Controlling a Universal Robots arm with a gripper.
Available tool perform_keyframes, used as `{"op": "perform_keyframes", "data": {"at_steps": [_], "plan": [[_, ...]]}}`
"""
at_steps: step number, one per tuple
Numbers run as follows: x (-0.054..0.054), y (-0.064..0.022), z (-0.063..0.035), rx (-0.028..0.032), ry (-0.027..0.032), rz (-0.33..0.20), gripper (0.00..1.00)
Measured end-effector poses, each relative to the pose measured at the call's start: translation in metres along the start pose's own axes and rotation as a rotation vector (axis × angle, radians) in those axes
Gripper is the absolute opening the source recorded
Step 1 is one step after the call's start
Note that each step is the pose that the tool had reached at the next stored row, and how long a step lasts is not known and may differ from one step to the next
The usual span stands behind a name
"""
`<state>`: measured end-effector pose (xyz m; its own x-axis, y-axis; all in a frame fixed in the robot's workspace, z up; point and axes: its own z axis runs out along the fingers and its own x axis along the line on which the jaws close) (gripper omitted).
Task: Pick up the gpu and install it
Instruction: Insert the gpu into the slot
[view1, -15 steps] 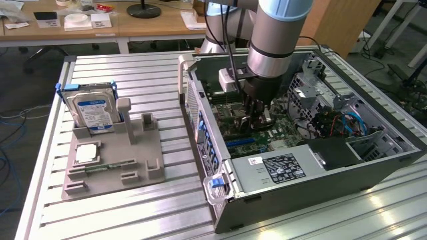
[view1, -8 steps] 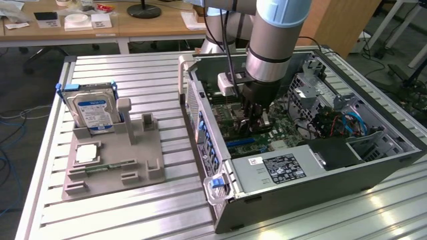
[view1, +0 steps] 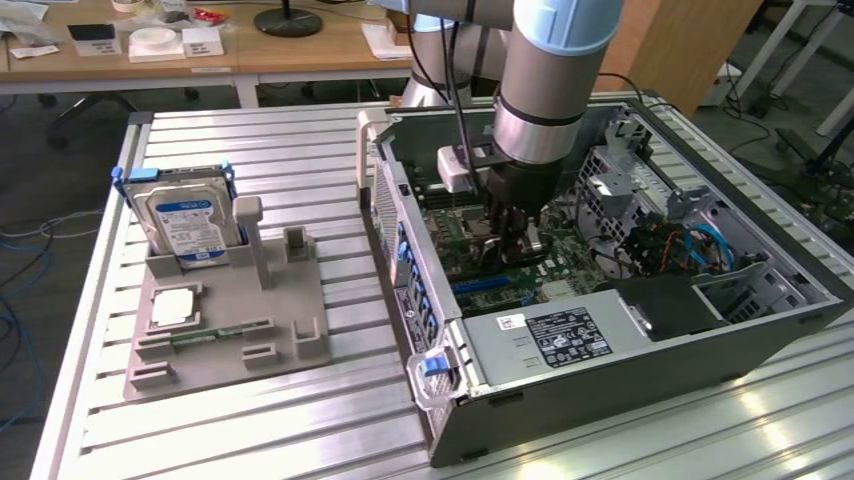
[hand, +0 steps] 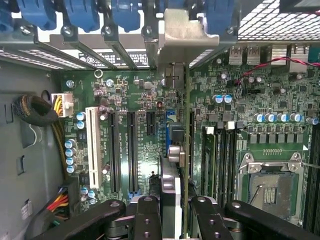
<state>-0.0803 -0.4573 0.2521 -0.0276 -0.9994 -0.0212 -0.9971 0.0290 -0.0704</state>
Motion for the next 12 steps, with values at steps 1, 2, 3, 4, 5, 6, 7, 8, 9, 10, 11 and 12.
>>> {"op": "perform_keyframes", "data": {"at_steps": [1,2,3,4,5,6,7,8,9,10,11,12], "plan": [[0.0001,0.0,0.0,0.0012,0.0001,0.0,0.28],[0.0003,0.0,-0.0001,0.0017,0.0003,0.0,0.28],[0.0007,0.0001,-0.0001,0.0019,0.0003,0.0,0.28],[0.0012,0.0001,0.0,0.0022,0.0002,0.0,0.28],[0.002,0.0001,0.0,0.0024,0.0001,0.0,0.28],[0.0029,0.0,0.0,0.0025,0.0001,0.0,0.28],[0.0039,0.0,0.0,0.0025,0.0001,0.0,0.28],[0.0042,0.0,0.0001,0.0026,0.0,0.0,0.28],[0.0042,0.0,0.0001,0.0026,0.0001,0.0,0.28],[0.0042,0.0001,0.0001,0.0027,0.0002,0.0,0.28],[0.0042,0.0006,0.0003,0.0035,0.0,0.0,0.28],[0.0043,0.0012,0.0006,0.0051,-0.0002,-0.001,0.28]]}}
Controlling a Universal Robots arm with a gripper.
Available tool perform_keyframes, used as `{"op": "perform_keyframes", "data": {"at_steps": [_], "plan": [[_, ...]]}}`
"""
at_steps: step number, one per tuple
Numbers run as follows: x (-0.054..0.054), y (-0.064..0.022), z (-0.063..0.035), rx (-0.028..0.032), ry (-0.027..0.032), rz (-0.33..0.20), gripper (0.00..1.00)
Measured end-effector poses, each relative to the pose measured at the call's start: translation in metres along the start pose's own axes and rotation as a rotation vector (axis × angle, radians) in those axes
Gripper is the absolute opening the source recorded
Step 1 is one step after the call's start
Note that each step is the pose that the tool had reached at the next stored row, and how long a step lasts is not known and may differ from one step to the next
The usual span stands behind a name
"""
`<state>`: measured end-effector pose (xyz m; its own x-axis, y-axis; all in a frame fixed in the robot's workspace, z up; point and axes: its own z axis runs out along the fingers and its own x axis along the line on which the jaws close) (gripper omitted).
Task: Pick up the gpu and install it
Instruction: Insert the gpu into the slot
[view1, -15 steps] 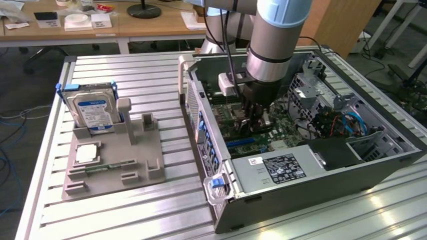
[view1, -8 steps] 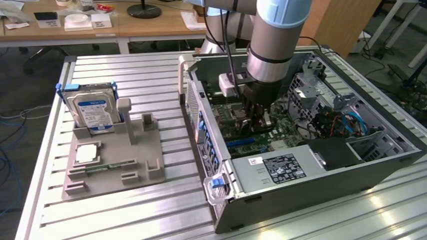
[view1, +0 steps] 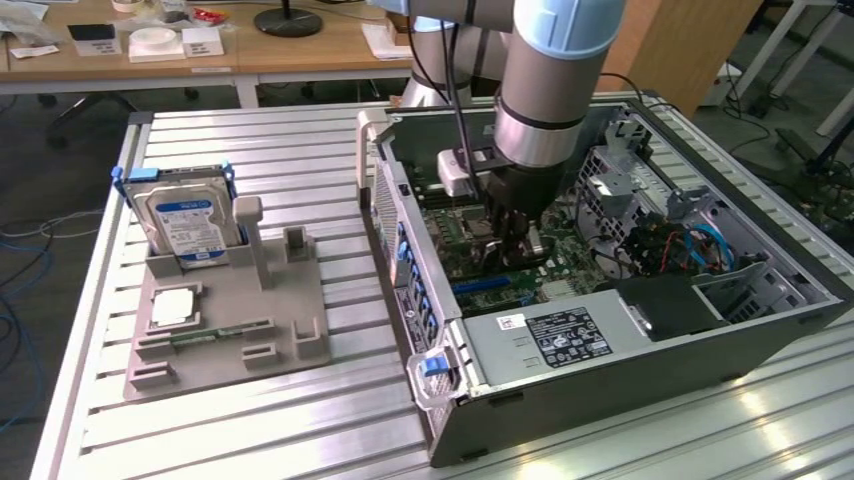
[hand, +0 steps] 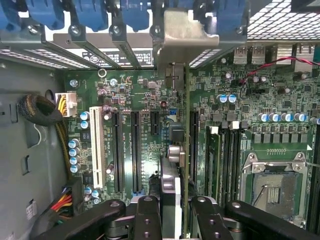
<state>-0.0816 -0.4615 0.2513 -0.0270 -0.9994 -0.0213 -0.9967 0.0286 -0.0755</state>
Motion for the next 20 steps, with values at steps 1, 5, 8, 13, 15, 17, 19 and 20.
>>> {"op": "perform_keyframes", "data": {"at_steps": [1,5,8,13,15,17,19,20], "plan": [[0.0,0.0006,0.0004,0.0022,0.0,0.0,0.28],[0.0002,0.0018,0.0021,0.0086,-0.0001,-0.001,0.28],[-0.0001,0.0041,0.0023,0.0102,-0.0002,-0.001,0.28],[-0.0008,0.0062,0.0044,0.0103,-0.0002,-0.001,0.28],[-0.0011,0.0071,0.0053,0.0103,-0.0001,-0.001,0.28],[-0.0013,0.0077,0.0063,0.0104,-0.0003,-0.002,0.28],[-0.0014,0.0078,0.0075,0.0104,-0.0003,-0.002,0.28],[-0.0014,0.008,0.0081,0.0103,-0.0002,-0.002,0.28]]}}
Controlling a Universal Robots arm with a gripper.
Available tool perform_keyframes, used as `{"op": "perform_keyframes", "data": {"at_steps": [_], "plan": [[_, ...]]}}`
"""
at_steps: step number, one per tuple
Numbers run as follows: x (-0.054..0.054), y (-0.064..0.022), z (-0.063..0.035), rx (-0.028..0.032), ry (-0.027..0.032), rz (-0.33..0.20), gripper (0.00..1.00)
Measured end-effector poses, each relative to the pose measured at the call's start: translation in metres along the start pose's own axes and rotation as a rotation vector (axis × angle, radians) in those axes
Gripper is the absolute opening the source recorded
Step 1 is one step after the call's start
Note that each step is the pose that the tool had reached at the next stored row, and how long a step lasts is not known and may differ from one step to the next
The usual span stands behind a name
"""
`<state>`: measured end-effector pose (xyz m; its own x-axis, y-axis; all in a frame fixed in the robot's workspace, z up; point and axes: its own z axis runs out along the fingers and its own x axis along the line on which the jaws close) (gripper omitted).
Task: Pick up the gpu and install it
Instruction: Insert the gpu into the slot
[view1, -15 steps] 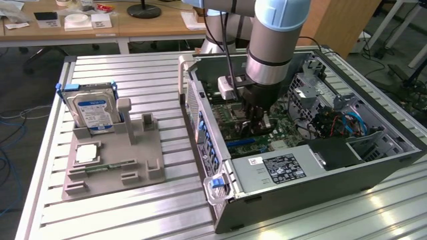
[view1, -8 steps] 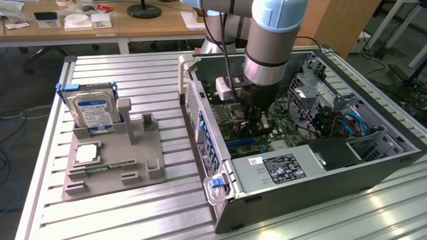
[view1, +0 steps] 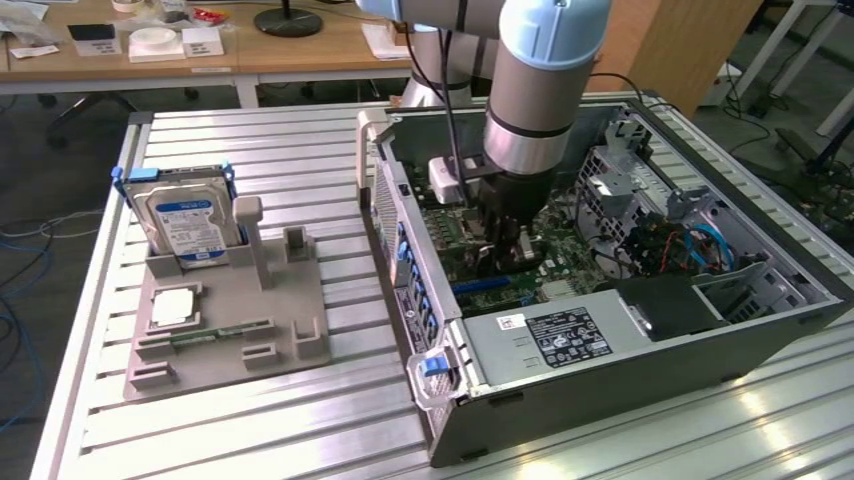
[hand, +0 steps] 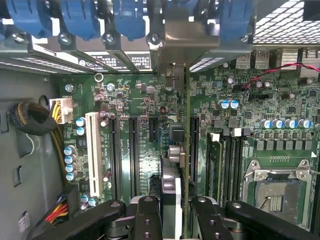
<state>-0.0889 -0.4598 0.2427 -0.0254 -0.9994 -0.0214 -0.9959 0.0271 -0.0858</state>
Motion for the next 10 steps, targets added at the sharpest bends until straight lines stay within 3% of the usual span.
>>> {"op": "perform_keyframes", "data": {"at_steps": [10], "plan": [[0.0,0.0008,0.0065,0.0,0.0001,0.0,0.28]]}}
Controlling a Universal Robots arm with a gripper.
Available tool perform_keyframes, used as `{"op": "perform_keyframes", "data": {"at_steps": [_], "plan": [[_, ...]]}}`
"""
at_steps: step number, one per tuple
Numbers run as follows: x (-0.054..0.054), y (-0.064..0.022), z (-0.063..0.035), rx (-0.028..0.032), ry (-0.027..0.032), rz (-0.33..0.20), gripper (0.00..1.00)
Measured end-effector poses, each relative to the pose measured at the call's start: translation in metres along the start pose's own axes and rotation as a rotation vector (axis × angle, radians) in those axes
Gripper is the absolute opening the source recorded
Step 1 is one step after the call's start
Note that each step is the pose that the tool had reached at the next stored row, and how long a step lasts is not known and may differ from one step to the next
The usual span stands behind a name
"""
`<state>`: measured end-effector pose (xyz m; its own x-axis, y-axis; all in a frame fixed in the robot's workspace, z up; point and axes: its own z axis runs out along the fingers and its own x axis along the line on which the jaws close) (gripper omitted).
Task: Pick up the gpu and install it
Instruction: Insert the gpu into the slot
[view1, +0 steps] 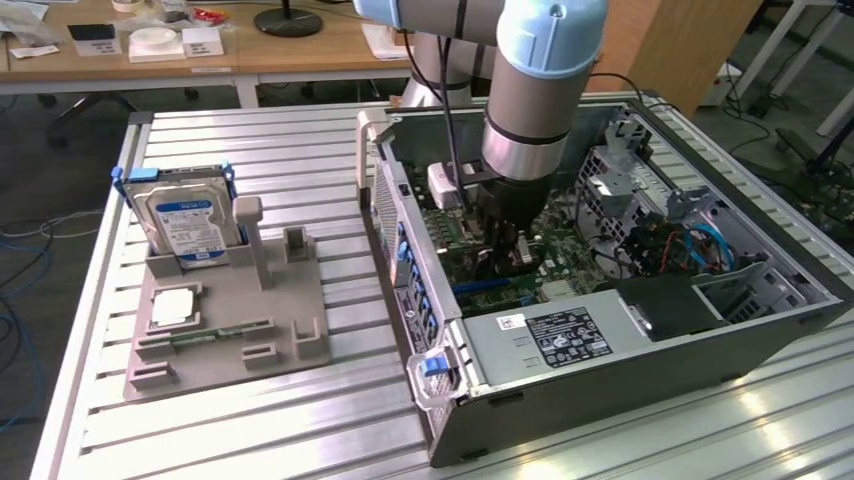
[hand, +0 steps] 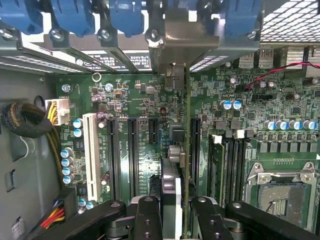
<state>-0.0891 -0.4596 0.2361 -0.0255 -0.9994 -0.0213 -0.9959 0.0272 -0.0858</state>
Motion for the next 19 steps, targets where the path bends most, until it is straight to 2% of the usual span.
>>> {"op": "perform_keyframes", "data": {"at_steps": [5,11,19], "plan": [[0.0,0.0001,0.0003,-0.0003,-0.0002,0.0,0.28],[0.0,0.0001,0.0005,-0.0048,-0.0003,0.0,0.28],[0.0001,0.0003,0.0039,-0.0048,-0.0004,0.0,0.28]]}}
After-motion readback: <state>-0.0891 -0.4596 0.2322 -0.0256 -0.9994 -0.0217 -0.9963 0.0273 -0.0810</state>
